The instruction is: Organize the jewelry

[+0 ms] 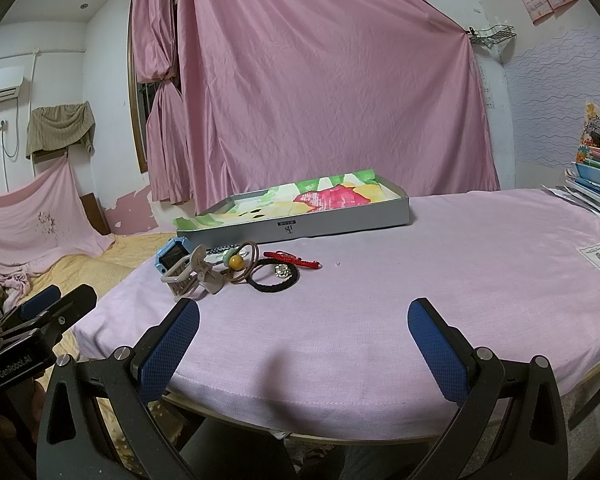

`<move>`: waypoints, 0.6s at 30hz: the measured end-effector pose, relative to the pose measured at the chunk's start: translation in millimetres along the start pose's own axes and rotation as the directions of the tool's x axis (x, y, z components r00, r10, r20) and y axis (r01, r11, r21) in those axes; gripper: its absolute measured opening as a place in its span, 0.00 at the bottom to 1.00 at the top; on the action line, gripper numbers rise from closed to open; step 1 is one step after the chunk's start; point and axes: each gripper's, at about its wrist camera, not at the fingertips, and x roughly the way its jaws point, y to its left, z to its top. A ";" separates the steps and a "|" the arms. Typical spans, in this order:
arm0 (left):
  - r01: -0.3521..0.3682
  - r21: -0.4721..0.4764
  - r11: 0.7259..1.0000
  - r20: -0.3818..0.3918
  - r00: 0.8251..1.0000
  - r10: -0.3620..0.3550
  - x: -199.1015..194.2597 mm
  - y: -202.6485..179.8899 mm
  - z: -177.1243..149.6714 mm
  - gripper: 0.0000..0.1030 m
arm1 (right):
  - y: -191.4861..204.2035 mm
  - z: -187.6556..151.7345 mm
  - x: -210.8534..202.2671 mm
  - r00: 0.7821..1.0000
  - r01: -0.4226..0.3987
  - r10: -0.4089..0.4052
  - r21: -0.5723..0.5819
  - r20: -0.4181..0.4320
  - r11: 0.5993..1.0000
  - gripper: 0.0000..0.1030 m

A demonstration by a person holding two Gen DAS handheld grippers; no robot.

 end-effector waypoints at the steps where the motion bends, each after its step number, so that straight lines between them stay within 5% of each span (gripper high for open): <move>1: 0.001 0.001 1.000 0.000 1.000 -0.001 0.0 -0.5 0.2 1.00 | 0.0 0.3 -0.1 1.000 0.000 0.000 0.000 0.000 1.000 0.99; 18: 0.003 0.001 1.000 0.001 1.000 -0.003 -0.5 -0.8 -0.9 1.00 | -1.0 0.2 -1.3 1.000 -0.001 0.001 0.002 0.000 1.000 0.99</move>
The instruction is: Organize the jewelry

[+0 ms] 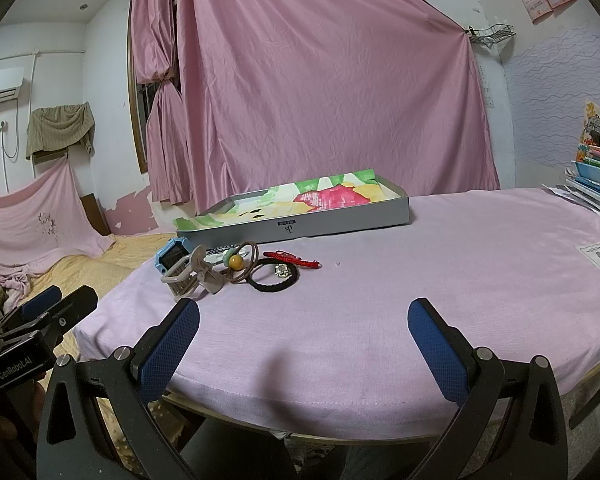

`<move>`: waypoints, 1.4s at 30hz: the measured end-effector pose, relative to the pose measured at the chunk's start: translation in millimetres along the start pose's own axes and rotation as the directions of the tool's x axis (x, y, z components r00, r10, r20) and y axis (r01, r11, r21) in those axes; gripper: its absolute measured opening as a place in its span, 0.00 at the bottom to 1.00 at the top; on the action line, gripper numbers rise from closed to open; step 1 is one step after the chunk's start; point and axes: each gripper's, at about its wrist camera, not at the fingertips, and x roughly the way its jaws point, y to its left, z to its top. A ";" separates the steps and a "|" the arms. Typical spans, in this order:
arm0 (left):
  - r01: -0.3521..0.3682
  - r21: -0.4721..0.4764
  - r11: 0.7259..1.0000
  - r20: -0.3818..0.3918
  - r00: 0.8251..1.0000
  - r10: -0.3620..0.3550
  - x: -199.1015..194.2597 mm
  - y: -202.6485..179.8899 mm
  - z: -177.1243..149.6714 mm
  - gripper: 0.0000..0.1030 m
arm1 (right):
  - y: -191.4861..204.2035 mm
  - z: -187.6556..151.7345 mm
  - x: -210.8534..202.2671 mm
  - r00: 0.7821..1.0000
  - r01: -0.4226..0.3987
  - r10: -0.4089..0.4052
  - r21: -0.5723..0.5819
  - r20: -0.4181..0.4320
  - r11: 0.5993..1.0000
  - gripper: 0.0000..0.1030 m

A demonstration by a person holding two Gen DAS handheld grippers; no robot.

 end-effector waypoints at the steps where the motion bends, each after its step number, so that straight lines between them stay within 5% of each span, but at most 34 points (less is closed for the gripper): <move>1: 0.000 0.000 1.000 0.000 1.000 0.000 0.0 0.0 0.0 1.00 | -0.1 0.0 0.0 1.000 0.000 0.000 0.000 0.000 1.000 0.99; 42: -0.007 -0.003 1.000 -0.017 1.000 0.007 10.2 2.3 -3.7 1.00 | -4.1 -1.8 9.3 1.000 0.009 -0.009 0.006 -0.010 1.000 0.99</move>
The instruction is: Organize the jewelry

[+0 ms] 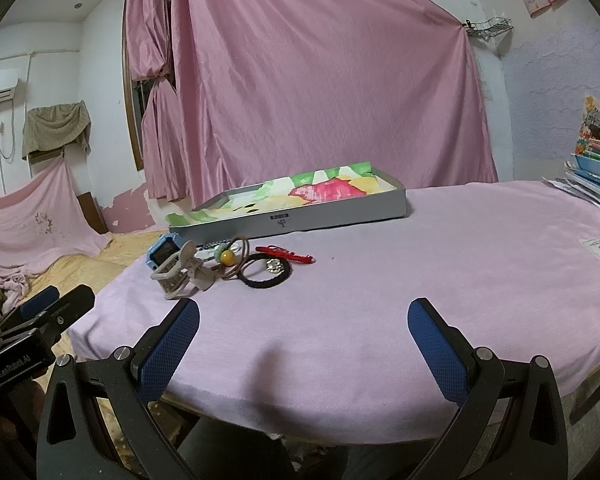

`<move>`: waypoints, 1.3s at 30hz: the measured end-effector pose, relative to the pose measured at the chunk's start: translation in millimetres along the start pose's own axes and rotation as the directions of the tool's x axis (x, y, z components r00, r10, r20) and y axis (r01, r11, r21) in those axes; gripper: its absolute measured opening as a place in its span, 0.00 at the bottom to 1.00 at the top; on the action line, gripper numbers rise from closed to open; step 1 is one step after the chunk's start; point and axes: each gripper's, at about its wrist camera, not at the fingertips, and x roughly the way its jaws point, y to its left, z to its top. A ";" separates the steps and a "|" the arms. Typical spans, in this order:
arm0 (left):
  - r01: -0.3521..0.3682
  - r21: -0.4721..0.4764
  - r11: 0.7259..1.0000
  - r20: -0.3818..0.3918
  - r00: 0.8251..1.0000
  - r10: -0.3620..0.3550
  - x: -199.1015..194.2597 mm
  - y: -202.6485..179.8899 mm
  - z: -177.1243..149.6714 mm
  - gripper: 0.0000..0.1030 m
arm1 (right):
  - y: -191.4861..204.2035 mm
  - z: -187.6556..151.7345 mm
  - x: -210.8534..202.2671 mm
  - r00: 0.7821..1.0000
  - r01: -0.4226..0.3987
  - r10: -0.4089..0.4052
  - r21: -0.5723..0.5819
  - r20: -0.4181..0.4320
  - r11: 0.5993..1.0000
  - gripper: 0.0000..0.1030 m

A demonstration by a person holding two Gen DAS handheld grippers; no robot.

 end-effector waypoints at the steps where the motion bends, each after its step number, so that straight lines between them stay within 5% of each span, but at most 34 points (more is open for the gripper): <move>1: 0.003 -0.001 1.000 -0.001 1.000 -0.003 1.7 0.5 0.8 1.00 | 0.4 1.8 0.5 1.000 0.003 -0.003 -0.009 0.006 1.000 0.99; 11: 0.071 -0.040 0.997 -0.053 0.996 -0.073 26.8 5.5 19.0 1.00 | -3.7 35.8 15.6 1.000 0.000 0.001 -0.064 0.017 0.998 0.99; 22: 0.152 -0.078 0.985 -0.156 0.974 -0.163 69.3 2.9 35.0 0.99 | -7.5 51.2 67.1 0.979 -0.111 0.110 0.005 -0.169 0.994 0.98; 26: 0.183 -0.082 0.980 -0.205 0.959 -0.196 85.6 -1.7 35.6 0.85 | -2.7 54.1 81.2 0.964 -0.148 0.146 0.007 -0.224 0.989 0.72; 39: 0.224 -0.081 0.971 -0.318 0.918 -0.238 114.6 -13.3 34.4 0.61 | 22.0 58.0 131.3 0.889 -0.268 0.269 0.054 -0.370 0.962 0.33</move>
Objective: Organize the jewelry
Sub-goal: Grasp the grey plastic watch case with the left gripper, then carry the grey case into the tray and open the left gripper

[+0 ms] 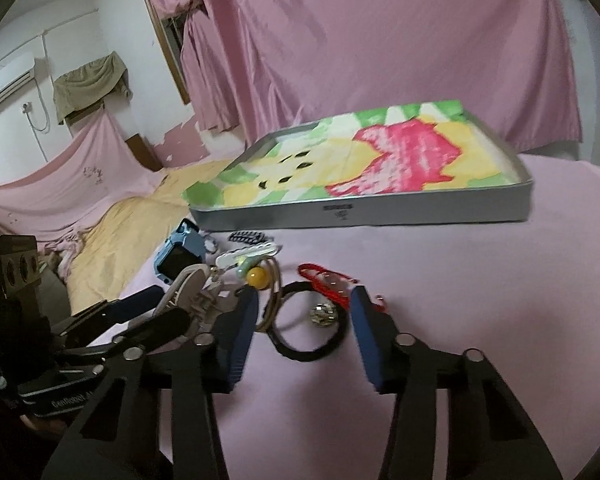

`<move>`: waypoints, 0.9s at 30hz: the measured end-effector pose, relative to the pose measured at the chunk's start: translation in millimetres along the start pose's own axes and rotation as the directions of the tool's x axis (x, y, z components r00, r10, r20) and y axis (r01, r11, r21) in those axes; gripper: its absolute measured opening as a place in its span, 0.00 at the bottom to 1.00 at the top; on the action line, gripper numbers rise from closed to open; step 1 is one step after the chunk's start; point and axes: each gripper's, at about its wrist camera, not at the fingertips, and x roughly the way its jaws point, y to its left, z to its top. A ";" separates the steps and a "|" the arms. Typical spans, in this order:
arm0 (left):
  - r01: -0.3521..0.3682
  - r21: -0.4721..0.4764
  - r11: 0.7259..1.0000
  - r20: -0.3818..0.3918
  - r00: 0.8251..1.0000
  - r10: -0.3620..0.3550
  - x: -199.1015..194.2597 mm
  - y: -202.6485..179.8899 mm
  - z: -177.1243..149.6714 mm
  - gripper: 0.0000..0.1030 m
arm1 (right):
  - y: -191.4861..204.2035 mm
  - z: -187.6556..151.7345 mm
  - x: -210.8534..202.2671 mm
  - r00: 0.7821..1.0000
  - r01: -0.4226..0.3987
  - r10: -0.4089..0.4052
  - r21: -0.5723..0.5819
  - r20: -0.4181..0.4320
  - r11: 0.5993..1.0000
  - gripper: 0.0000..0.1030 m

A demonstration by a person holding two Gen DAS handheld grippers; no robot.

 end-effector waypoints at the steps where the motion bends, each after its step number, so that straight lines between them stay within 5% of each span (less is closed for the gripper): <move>1: 0.001 0.002 1.000 -0.006 1.000 -0.001 1.3 -0.4 0.2 0.60 | 0.2 0.1 1.5 1.000 -0.003 0.003 -0.001 -0.008 1.000 0.32; 11: 0.012 0.021 1.000 -0.046 0.999 -0.011 7.7 -2.9 0.6 0.44 | 4.7 6.3 22.9 0.996 -0.044 0.046 0.017 -0.071 0.999 0.22; 14: 0.005 0.030 1.000 -0.048 0.999 -0.004 6.6 -4.5 0.2 0.44 | 5.6 5.7 25.6 0.996 -0.049 0.051 0.020 -0.079 0.999 0.09; 27: 0.017 0.048 0.999 0.036 0.999 -0.019 -12.3 -9.2 10.7 0.43 | 9.2 23.7 -7.4 0.995 -0.066 0.067 -0.017 0.072 0.998 0.03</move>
